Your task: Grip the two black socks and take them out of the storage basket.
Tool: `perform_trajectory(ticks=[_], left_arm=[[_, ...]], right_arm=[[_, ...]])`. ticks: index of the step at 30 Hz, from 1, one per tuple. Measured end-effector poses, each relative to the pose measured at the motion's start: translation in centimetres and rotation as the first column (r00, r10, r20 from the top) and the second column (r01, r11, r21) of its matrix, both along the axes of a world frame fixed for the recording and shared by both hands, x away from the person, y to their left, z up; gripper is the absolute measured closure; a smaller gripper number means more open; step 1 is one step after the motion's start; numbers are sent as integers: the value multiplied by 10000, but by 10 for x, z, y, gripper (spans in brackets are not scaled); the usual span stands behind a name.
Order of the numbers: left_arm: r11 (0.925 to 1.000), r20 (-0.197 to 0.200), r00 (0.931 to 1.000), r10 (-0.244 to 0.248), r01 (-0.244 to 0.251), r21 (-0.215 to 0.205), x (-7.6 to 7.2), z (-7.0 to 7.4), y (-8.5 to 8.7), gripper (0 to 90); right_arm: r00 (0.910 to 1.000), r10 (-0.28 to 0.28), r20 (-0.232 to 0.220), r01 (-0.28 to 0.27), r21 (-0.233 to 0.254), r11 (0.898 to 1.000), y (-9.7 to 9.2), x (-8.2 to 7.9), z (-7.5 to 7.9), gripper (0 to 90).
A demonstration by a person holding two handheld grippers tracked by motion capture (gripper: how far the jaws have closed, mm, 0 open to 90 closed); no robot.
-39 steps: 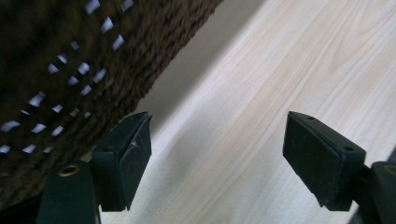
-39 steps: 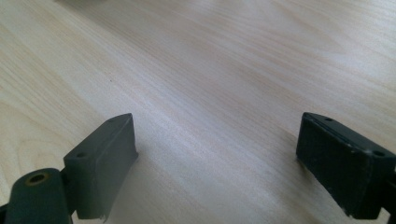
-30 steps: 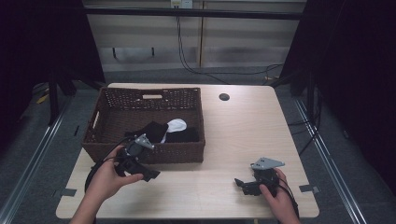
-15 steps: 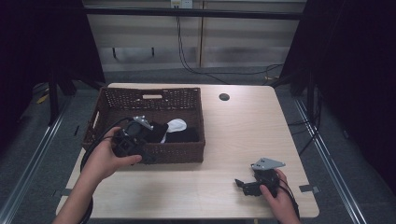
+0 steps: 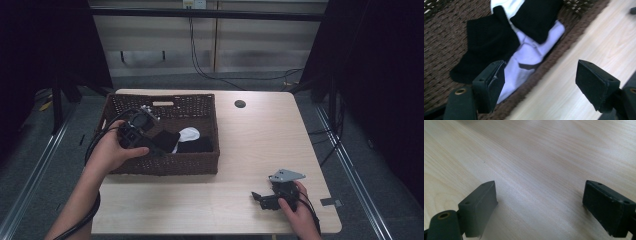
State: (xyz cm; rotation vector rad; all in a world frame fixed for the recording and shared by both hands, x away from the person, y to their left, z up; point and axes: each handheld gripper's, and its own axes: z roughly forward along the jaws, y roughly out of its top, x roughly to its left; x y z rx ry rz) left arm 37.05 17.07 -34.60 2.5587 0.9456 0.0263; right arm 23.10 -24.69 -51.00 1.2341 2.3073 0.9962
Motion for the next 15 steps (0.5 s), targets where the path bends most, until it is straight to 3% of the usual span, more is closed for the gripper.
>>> perform_trajectory(ticks=[15], left_arm=[[9986, -239, 9983, 524, -522, 116, 38, -17, -5, 231]], right_arm=[[10000, -1, -2, 1, 2, 10000, 0, 0, 0, 114]])
